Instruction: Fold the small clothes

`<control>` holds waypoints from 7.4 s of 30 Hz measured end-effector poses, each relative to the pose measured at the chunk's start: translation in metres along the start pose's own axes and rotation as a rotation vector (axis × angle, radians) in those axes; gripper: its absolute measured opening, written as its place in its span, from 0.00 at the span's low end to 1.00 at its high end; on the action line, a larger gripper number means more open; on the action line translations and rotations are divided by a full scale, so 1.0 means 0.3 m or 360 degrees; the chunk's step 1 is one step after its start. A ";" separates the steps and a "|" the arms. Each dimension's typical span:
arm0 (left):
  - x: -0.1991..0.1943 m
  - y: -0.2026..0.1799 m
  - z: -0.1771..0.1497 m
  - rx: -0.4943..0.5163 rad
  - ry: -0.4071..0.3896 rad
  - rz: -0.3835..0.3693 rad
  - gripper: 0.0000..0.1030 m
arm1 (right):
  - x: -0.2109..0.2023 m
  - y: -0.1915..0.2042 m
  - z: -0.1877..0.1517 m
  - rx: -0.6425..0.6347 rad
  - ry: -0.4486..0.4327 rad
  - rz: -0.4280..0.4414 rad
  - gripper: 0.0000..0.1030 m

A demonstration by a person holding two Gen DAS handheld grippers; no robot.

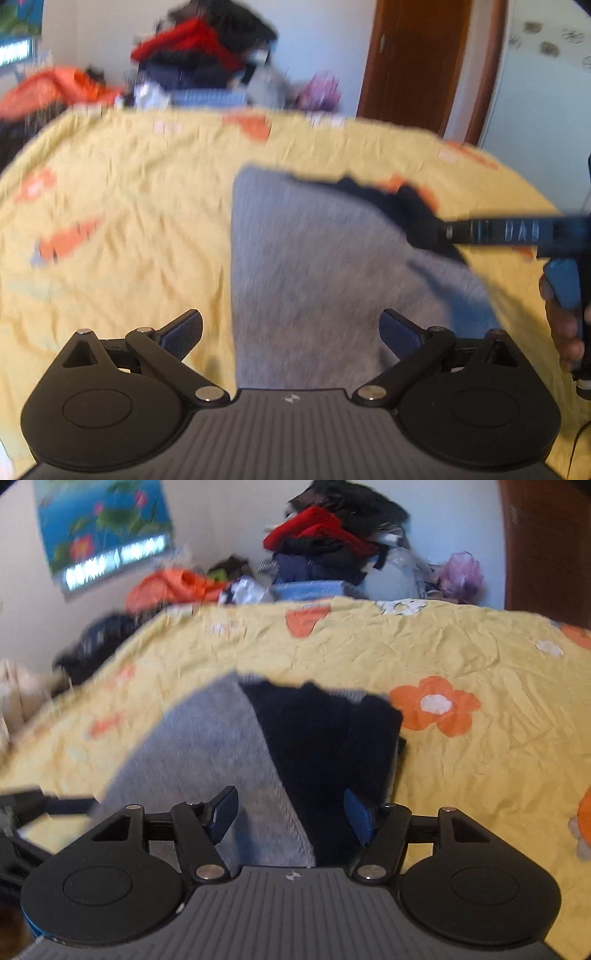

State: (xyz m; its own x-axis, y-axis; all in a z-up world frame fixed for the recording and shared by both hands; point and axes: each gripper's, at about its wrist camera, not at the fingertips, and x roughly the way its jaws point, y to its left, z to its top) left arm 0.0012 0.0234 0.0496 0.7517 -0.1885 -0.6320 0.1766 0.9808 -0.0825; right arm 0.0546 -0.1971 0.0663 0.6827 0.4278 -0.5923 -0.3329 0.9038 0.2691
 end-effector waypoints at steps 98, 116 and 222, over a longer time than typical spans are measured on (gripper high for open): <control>-0.219 -0.071 -0.268 0.0085 -0.0080 0.0167 0.87 | -0.306 0.164 -0.309 0.0012 -0.0112 -0.0230 1.00; -0.212 -0.070 -0.354 -0.0009 0.0061 0.0229 1.00 | -0.299 0.232 -0.499 0.0010 0.0073 -0.0654 1.00; -0.209 -0.070 -0.346 -0.0028 0.0045 0.0238 1.00 | -0.300 0.248 -0.534 -0.0027 -0.0029 -0.0665 1.00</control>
State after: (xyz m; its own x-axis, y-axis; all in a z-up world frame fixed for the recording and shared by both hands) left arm -0.1158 0.0197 0.0110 0.7504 -0.0389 -0.6598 0.0526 0.9986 0.0010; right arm -0.1358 -0.1705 0.0177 0.7729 0.0247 -0.6341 -0.0353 0.9994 -0.0042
